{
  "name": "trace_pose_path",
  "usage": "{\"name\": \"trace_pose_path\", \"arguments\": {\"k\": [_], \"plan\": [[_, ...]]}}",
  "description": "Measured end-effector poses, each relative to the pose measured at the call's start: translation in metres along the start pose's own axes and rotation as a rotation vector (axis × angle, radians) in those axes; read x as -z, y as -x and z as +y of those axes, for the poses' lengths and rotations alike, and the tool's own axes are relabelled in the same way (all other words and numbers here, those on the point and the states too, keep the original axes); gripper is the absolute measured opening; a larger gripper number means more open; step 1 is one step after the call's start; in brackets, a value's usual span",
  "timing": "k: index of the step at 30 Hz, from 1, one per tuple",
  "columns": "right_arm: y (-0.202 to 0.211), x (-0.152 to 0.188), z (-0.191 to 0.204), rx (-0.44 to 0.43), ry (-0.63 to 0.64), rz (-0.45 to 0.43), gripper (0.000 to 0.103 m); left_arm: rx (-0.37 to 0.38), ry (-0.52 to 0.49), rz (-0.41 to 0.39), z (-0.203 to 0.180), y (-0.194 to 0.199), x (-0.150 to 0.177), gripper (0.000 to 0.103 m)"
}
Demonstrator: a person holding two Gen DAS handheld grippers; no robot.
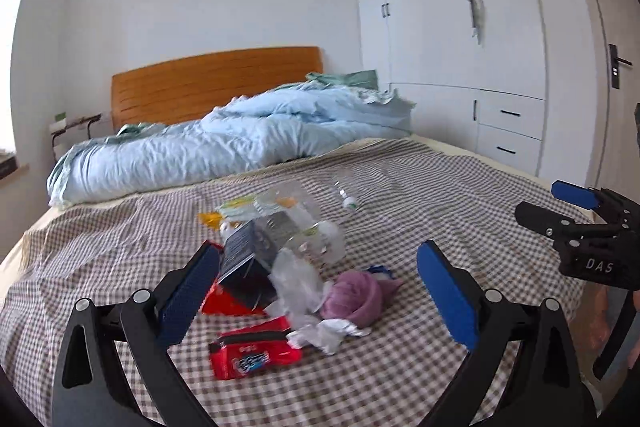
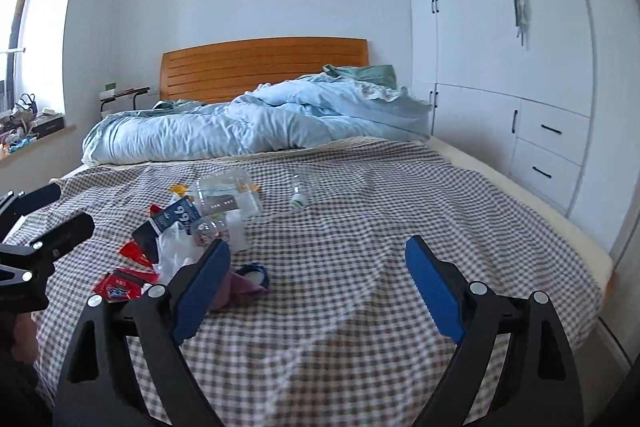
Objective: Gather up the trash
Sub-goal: 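Grasp the red snack bag with the left gripper while the right grasps white tissue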
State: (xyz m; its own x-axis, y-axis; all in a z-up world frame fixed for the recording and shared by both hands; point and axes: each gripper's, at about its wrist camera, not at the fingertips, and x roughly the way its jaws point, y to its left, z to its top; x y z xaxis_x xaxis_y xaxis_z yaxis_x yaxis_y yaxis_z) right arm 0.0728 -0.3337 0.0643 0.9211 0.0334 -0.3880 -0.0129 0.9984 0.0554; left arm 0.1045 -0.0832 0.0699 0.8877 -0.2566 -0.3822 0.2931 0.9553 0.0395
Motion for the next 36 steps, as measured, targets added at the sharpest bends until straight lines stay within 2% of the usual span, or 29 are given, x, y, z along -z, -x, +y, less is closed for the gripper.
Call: {"name": "trace_pose_path", "arguments": {"k": [5,8,9,10,12,15,17,19,21,24,27,31,32,33,34,36], "plan": [[-0.032,0.011,0.035,-0.145,0.001,0.056,0.086,-0.039,0.126,0.128,0.069,-0.023,0.025,0.096],[-0.051,0.022,0.063,-0.18,0.075,0.099,0.086,-0.113,0.135,0.188,0.095,-0.037,0.034,0.084],[-0.058,0.026,0.071,-0.205,0.093,0.123,0.079,-0.121,0.145,0.21,0.101,-0.041,0.038,0.078],[-0.065,0.031,0.078,-0.232,0.104,0.149,0.065,-0.116,0.162,0.234,0.106,-0.046,0.043,0.075],[-0.079,0.039,0.09,-0.264,0.117,0.202,0.053,-0.09,0.204,0.312,0.115,-0.059,0.055,0.066],[-0.095,0.053,0.108,-0.33,0.148,0.259,0.045,-0.062,0.256,0.42,0.122,-0.079,0.073,0.051],[-0.103,0.063,0.122,-0.353,0.192,0.298,0.044,-0.017,0.299,0.477,0.127,-0.087,0.083,0.045],[-0.11,0.072,0.132,-0.362,0.228,0.336,0.038,0.027,0.323,0.514,0.126,-0.091,0.09,0.044],[-0.119,0.078,0.137,-0.35,0.243,0.365,0.029,0.048,0.327,0.522,0.125,-0.092,0.092,0.044],[-0.128,0.086,0.135,-0.354,0.224,0.408,0.029,0.083,0.354,0.532,0.125,-0.091,0.093,0.044],[-0.126,0.086,0.128,-0.357,0.19,0.397,0.008,0.121,0.4,0.543,0.126,-0.09,0.092,0.044],[-0.114,0.081,0.116,-0.357,0.138,0.336,0.003,0.131,0.388,0.553,0.117,-0.092,0.095,0.043],[-0.111,0.079,0.114,-0.353,0.133,0.321,0.003,0.131,0.366,0.544,0.113,-0.091,0.094,0.034],[-0.109,0.077,0.111,-0.354,0.128,0.308,0.003,0.142,0.343,0.546,0.108,-0.091,0.095,0.014],[-0.107,0.075,0.109,-0.362,0.121,0.297,0.003,0.145,0.333,0.547,0.106,-0.092,0.095,0.014],[-0.104,0.072,0.106,-0.364,0.109,0.279,0.003,0.14,0.315,0.52,0.102,-0.088,0.091,0.004]]}}
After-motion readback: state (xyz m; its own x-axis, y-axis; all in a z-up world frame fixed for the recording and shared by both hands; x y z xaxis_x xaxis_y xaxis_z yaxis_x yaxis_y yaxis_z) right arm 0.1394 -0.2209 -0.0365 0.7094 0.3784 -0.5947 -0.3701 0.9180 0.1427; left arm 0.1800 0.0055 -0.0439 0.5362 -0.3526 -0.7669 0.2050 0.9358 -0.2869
